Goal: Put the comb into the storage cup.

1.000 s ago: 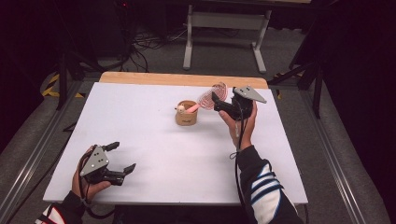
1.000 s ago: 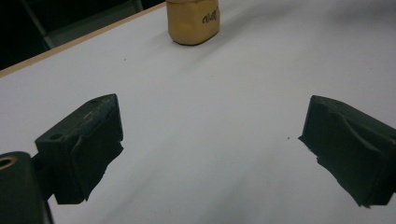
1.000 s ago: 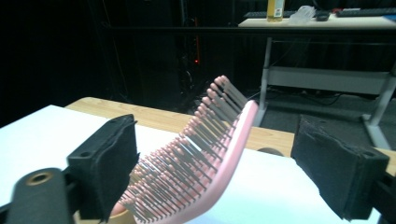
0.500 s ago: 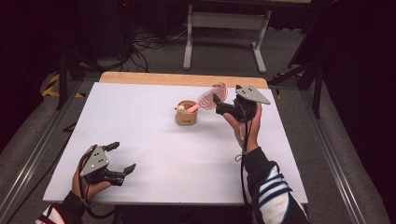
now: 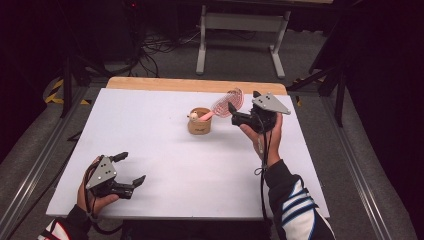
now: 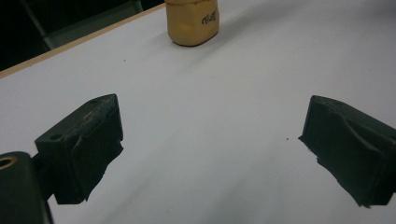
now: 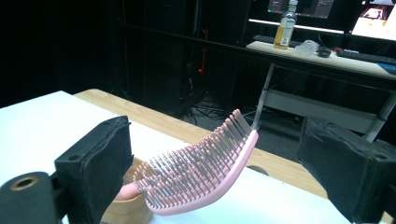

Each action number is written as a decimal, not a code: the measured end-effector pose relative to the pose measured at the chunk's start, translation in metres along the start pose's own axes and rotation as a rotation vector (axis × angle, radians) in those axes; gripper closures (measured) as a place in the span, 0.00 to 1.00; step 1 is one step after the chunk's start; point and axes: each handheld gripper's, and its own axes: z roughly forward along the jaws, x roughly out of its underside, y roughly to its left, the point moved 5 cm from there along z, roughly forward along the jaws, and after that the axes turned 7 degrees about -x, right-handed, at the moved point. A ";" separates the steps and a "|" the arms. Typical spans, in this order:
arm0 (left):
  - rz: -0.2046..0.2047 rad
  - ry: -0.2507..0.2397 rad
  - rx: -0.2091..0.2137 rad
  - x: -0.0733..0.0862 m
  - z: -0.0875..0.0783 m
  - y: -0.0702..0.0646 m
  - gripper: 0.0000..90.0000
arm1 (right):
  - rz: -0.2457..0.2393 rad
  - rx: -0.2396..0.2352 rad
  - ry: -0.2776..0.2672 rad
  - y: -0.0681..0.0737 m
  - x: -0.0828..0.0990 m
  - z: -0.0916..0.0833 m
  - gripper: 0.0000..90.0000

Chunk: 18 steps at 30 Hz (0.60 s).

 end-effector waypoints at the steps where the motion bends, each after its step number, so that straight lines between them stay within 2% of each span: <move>1: 0.001 0.000 0.000 0.000 0.000 0.000 0.07 | -0.002 -0.009 0.001 0.001 0.000 -0.001 0.12; 3: 0.000 -0.001 -0.003 0.000 0.000 0.000 0.07 | -0.016 -0.015 0.005 0.003 0.000 -0.002 0.12; 6: -0.001 0.000 -0.003 0.000 0.000 0.000 0.07 | -0.019 -0.058 0.005 0.008 -0.001 -0.005 0.12; 8: -0.002 0.001 -0.005 0.000 0.001 0.000 0.07 | -0.035 -0.051 0.009 0.008 -0.001 -0.006 0.12; 9: 0.000 0.000 -0.005 0.000 0.001 0.001 0.07 | -0.067 -0.041 0.015 0.011 -0.001 -0.008 0.13; 18: 0.001 0.006 -0.003 0.001 0.001 0.000 0.07 | -0.082 -0.068 0.018 0.018 -0.001 -0.015 0.12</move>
